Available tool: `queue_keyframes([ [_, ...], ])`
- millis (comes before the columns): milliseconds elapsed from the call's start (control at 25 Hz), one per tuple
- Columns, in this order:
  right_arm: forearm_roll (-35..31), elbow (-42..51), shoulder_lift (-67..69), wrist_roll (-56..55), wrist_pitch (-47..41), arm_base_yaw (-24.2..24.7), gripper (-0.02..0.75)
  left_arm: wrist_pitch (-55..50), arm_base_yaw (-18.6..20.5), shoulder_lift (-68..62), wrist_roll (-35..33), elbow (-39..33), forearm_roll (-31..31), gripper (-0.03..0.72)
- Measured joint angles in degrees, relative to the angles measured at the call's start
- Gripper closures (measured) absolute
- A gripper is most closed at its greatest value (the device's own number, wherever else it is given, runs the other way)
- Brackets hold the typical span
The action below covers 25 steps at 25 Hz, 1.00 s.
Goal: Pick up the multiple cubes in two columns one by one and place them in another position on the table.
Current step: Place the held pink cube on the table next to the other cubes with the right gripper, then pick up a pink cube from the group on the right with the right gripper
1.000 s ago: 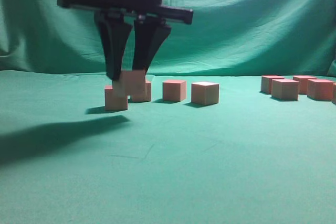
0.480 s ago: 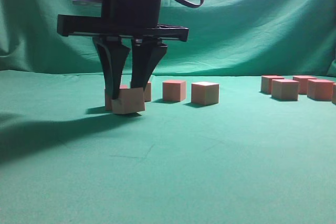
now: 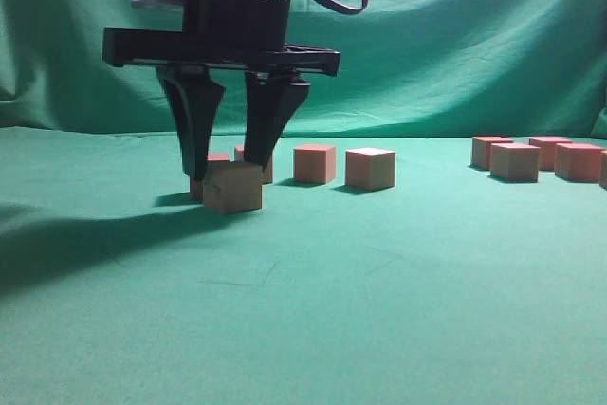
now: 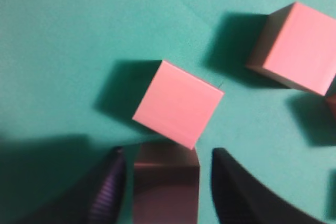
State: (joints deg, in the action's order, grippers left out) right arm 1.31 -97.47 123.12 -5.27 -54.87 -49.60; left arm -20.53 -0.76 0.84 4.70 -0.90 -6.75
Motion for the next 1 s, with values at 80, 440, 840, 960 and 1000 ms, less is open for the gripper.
queue_keyframes([
  [80,-0.1,0.0,0.0,0.0,0.0,0.0,0.288,0.0,0.0,0.0,0.0,0.0,0.0,0.688],
  [440,3.0,-11.4,-0.6,1.3,-13.4,0.0,0.190,0.0,0.0,0.0,0.0,0.0,0.0,0.688],
  [840,13.0,-21.8,-12.2,1.0,-16.5,3.0,0.190,0.0,0.0,0.0,0.0,0.0,0.0,0.688],
  [960,13.5,-21.6,-18.3,-0.7,-16.7,7.9,0.190,0.0,0.0,0.0,0.0,0.0,0.0,0.688],
  [1000,13.6,-20.8,-20.4,-1.2,-16.7,10.1,0.190,0.0,0.0,0.0,0.0,0.0,0.0,0.688],
])
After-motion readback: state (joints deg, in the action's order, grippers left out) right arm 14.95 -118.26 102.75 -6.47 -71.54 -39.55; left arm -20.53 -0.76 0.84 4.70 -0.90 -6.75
